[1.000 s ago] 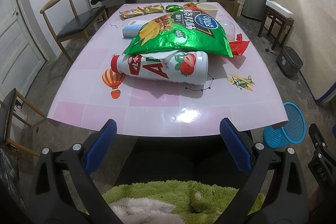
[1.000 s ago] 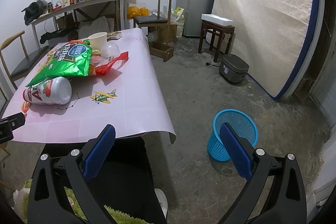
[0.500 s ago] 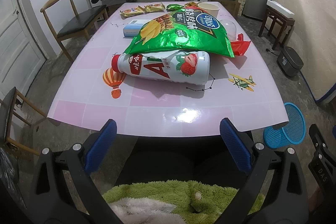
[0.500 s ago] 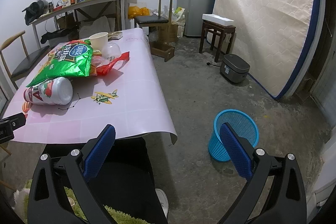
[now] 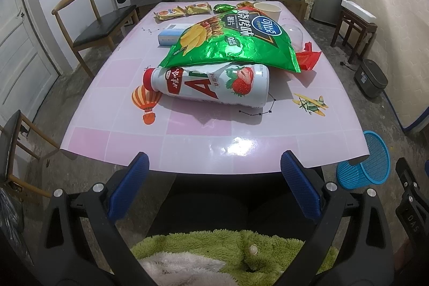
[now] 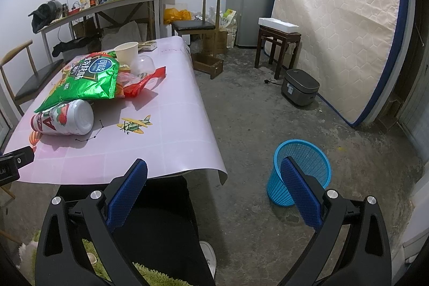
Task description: Collect trash
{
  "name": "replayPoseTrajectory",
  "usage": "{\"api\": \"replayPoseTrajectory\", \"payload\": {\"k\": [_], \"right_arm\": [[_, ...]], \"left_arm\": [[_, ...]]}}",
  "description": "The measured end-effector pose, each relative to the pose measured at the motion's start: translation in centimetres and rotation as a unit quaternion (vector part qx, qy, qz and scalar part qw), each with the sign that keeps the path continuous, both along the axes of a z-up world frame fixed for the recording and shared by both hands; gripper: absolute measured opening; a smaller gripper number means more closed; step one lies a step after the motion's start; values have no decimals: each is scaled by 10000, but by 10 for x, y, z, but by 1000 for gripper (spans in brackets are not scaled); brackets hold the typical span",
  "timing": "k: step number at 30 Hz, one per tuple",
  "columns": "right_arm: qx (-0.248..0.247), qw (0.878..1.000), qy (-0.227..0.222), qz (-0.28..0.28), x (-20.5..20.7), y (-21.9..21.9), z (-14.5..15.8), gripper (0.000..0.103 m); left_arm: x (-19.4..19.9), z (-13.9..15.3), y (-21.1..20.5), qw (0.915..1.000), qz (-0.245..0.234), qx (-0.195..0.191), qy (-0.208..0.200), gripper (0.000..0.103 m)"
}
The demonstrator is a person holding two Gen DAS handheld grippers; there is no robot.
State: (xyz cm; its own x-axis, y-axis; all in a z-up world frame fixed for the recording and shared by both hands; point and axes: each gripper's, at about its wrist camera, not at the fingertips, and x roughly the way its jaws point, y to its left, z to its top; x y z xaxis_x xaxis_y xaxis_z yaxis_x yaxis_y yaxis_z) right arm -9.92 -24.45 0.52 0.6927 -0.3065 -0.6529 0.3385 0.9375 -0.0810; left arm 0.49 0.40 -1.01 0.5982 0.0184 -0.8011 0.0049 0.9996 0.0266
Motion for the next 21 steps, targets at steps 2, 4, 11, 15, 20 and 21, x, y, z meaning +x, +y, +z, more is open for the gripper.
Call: {"api": "replayPoseTrajectory", "payload": {"k": [2,4,11,15,20,21], "right_arm": [[5,10000,-2,4,0,0,0,97],[1,10000,0,3,0,-1,0,97],[8,10000,-1,2,-1,-1,0,97],[16,10000,2,-4,0,-1,0,97],[19,10000,5,2,0,1,1,97],[25,10000,0,1,0,1,2,97]], "left_arm": [[0,0,0,10000,-3,1,1,94],[0,0,0,10000,-3,-1,4,94],[0,0,0,10000,-5,1,14,94],[0,-1,1,10000,-7,5,21,94],[-1,-2,2,10000,-2,6,28,94],[-1,-2,2,10000,-4,5,29,94]]}}
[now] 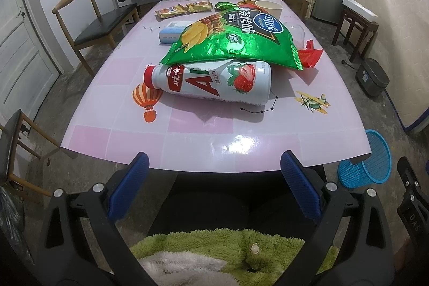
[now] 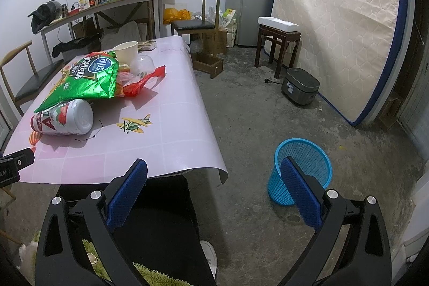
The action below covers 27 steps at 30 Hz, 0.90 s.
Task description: Collect trash
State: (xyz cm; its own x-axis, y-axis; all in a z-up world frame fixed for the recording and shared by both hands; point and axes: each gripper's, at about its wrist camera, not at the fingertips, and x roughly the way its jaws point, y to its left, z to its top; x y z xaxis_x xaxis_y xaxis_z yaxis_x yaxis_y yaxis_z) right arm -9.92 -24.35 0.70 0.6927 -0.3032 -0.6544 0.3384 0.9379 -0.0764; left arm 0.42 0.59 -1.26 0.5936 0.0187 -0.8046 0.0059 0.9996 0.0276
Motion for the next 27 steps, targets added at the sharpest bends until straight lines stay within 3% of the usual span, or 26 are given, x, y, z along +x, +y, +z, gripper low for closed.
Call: {"api": "replayPoseTrajectory", "payload": {"k": [19,27], "right_arm": [[60,9999,10,-105,7,-2,1,97],[191,9994,-288,-3,36,3,12,97]], "left_arm": [[0,-8,9,10000,-30,-8,40,94],[31,4,43,9993,337,21,-181,94]]}}
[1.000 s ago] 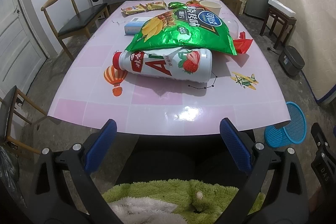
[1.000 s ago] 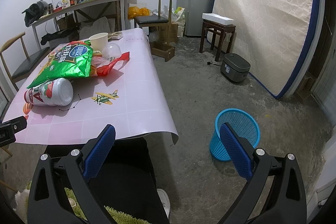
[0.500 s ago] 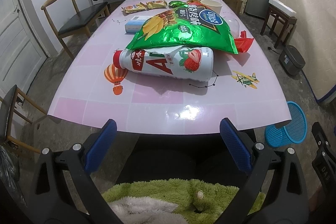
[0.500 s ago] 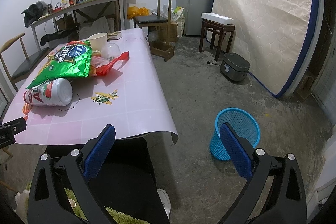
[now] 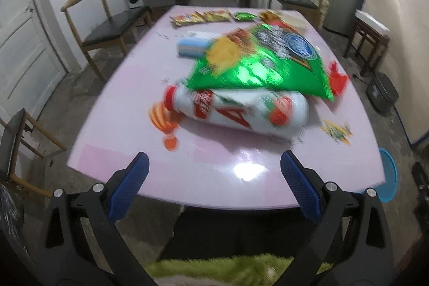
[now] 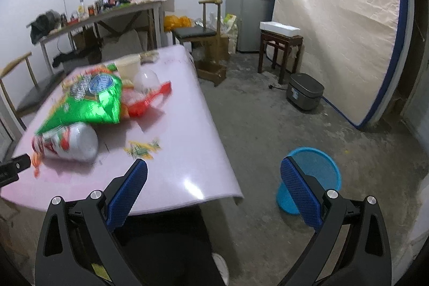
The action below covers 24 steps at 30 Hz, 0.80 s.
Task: Collect trash
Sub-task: 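Grasp the green chip bag with the left tool and lift it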
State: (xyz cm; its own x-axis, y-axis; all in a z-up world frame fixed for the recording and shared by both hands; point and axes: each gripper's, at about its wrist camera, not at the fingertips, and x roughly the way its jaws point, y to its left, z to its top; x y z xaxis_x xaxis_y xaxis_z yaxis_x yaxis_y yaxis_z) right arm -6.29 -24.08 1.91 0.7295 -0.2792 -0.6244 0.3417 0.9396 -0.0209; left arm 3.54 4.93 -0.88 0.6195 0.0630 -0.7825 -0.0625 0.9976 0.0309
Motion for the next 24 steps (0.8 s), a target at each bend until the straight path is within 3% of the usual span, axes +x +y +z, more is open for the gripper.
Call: {"api": "replayPoseTrajectory", "payload": {"k": [5,8,11,13,16,17,20,24], "right_arm": [[401,9977,-492,257,27,2,11,97],[858,9938,-520,481,46,3,14,97],[1241,9892,-410,656,64,6,12,97],[1409,9866,-354,747,74,10,11,97],[1522,9842,-300,849,87,19,10,97],[1545,9838,-280,871,90,21,9,97],[1637,9815,-246,961,98,26,8,97],[1955,9733,-206,1185,117,28,9,97]], "left_arm": [[25,4,25,9998,-222,20,-9,94],[35,8,39,9989,-450,-44,-135,94],[45,11,56,9938,-856,-627,-316,94],[52,15,71,9842,-1098,-1320,-430,94],[74,16,84,9751,-1195,-1842,-322,94],[82,16,88,9705,-1268,-2033,-278,94],[118,13,94,9443,-1657,-2844,-35,94],[172,-13,108,9044,-1495,-3947,625,94]]}}
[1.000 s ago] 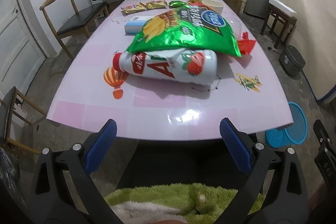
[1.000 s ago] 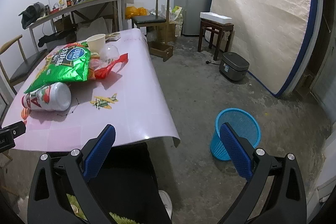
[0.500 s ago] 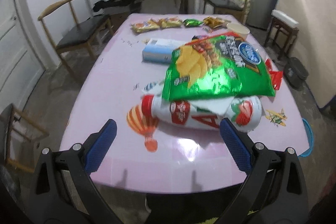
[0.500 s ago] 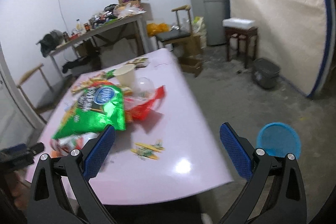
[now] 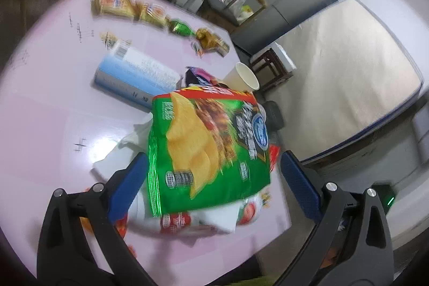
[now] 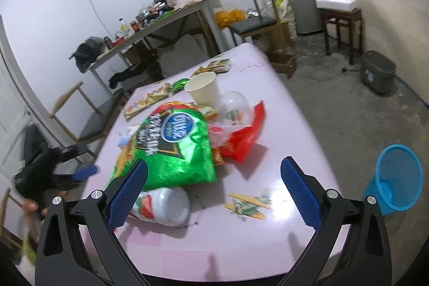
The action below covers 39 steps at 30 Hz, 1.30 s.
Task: Collect trash
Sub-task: 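Grasp the green chip bag with the left tool and lift it, then grasp the white tissue with the right tool while the left tool holds the chip bag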
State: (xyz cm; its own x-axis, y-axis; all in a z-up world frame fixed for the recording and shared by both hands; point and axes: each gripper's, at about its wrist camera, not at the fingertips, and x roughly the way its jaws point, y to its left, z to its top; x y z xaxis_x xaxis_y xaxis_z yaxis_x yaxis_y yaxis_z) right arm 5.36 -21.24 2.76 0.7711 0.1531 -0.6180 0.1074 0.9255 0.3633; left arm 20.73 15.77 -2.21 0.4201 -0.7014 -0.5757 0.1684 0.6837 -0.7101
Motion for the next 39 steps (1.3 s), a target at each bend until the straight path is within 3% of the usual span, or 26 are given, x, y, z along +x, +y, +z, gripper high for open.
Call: {"api": "replayPoseTrajectory", "payload": {"k": [1,4,9,13,17,20,26,32,36,39], "right_arm": [[104,9999,28,46,3,-2,0,97],[440,9989,114,125,15,-3,-5,97],[677,9972,283,135,27,1,-14,97],[712,9968,361,83,30,2,-18,97],[776,9960,434,39,32,1,-20,97],[789,9958,465,2,32,1,-21,97],[792,9957,469,-103,27,-1,-21,97],[415,9987,249,-177,14,-3,-13,95],[429,9986,202,-255,8,-11,-12,93],[656,9971,216,-329,8,-21,-16,90]], "left_arm": [[15,-12,5,9990,-26,-316,307,94],[41,-39,9,9929,-91,-762,905,94],[67,-82,3,9731,-474,-1458,1719,92],[67,-97,-3,9607,-659,-1882,1931,60],[68,-104,-3,9548,-715,-2077,2004,32],[70,-102,2,9491,-799,-2335,1959,17],[67,-81,-5,9381,-1042,-2895,1590,3],[59,-48,-11,9287,-1191,-3338,1094,1],[50,-23,-13,9211,-1226,-3630,688,1],[45,-3,-6,9268,-1060,-3584,357,1]]}}
